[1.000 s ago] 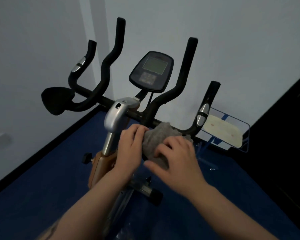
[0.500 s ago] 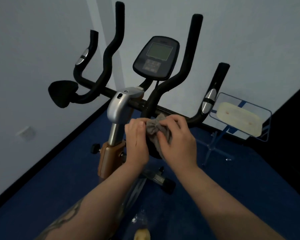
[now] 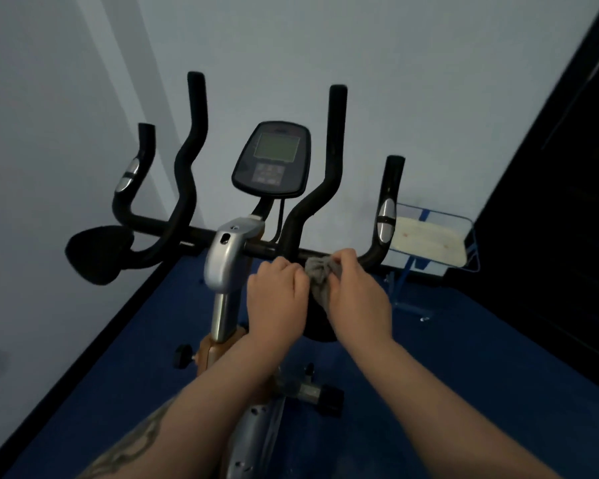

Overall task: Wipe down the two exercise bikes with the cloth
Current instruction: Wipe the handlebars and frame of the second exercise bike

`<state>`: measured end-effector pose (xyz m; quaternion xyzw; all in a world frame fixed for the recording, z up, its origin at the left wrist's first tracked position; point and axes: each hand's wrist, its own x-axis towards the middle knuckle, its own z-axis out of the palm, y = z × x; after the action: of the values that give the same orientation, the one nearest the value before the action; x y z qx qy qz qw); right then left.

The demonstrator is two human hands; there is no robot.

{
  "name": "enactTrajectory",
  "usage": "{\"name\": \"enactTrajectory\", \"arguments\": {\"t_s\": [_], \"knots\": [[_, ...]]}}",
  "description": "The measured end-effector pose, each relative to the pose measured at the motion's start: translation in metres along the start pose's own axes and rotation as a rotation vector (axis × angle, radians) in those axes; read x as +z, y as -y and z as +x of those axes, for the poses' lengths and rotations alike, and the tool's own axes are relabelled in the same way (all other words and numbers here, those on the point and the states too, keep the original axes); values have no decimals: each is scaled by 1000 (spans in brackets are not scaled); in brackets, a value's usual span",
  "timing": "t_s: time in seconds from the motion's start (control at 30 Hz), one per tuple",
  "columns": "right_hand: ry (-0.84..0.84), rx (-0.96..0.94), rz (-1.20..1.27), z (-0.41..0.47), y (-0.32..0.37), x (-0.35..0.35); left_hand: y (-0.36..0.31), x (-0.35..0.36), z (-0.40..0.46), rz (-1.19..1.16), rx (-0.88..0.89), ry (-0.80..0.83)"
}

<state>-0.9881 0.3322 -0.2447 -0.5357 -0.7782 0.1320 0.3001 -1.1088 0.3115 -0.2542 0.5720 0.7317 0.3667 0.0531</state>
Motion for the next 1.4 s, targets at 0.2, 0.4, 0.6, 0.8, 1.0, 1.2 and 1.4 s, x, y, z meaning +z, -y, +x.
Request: {"name": "enactTrajectory", "arguments": {"t_s": [0.2, 0.4, 0.6, 0.8, 1.0, 1.2, 1.4], "knots": [[44, -27, -81, -28, -11, -2, 6, 6, 4, -45, 123, -81], [74, 87, -260, 6, 7, 3, 5, 8, 1, -115, 186, -137], [-25, 148, -359, -37, -1, 3, 6, 12, -1, -143, 93, -107], [180, 162, -318, 17, 13, -4, 3, 11, -3, -139, 59, -111], [67, 181, -274, -4, 3, 1, 5, 13, -4, -134, 91, -161], [219, 64, -369, 28, 5, -6, 3, 16, -1, -167, 107, -265], [19, 229, -224, -10, 1, 2, 8, 20, 0, -137, 134, -253]]}}
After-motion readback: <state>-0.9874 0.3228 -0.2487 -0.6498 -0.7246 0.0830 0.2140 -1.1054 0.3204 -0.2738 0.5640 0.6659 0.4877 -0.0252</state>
